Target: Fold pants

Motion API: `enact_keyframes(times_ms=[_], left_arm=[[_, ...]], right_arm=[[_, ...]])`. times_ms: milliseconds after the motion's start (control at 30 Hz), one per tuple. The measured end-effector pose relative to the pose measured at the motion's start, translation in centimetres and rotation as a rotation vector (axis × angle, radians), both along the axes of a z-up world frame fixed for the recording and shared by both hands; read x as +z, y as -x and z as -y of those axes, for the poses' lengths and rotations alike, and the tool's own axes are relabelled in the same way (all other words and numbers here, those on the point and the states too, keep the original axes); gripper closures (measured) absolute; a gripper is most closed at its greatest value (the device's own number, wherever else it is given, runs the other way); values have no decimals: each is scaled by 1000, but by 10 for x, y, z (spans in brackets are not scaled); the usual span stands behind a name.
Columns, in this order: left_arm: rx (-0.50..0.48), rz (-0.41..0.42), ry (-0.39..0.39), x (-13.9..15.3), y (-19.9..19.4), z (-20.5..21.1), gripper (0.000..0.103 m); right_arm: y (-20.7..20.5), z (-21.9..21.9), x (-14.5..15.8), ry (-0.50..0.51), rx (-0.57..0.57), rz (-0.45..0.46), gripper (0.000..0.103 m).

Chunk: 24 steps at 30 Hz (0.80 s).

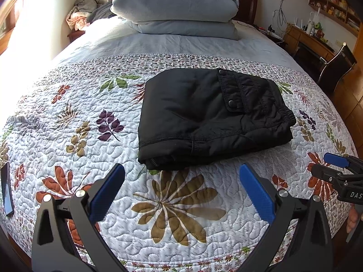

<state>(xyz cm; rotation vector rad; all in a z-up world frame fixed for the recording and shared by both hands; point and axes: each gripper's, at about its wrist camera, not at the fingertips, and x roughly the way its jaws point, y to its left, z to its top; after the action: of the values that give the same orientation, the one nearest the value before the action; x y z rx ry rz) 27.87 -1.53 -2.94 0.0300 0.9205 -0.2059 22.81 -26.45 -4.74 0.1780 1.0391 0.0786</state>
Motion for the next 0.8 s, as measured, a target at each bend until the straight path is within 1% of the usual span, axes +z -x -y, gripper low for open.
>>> enact_keyframes(times_ms=[167,400,467,500,800], left_arm=[[-2,0,-3,0,0,1,3],[1,-13,13,0,-1,0,3],[-8,-18,22,0,-2,0,3],[-9,-17,24,1,-2,0,3],[-14,-4,26,6,0,1,3]], right_arm=[[-1,0,0,0,0,-4,22],[-1,1,0,-6,-5,-4,22],[-1,0,1,-5,-5,-2,21],[-1,0,2,-3,-5,2,19],[-2,-2,5,-1,2,6,18]])
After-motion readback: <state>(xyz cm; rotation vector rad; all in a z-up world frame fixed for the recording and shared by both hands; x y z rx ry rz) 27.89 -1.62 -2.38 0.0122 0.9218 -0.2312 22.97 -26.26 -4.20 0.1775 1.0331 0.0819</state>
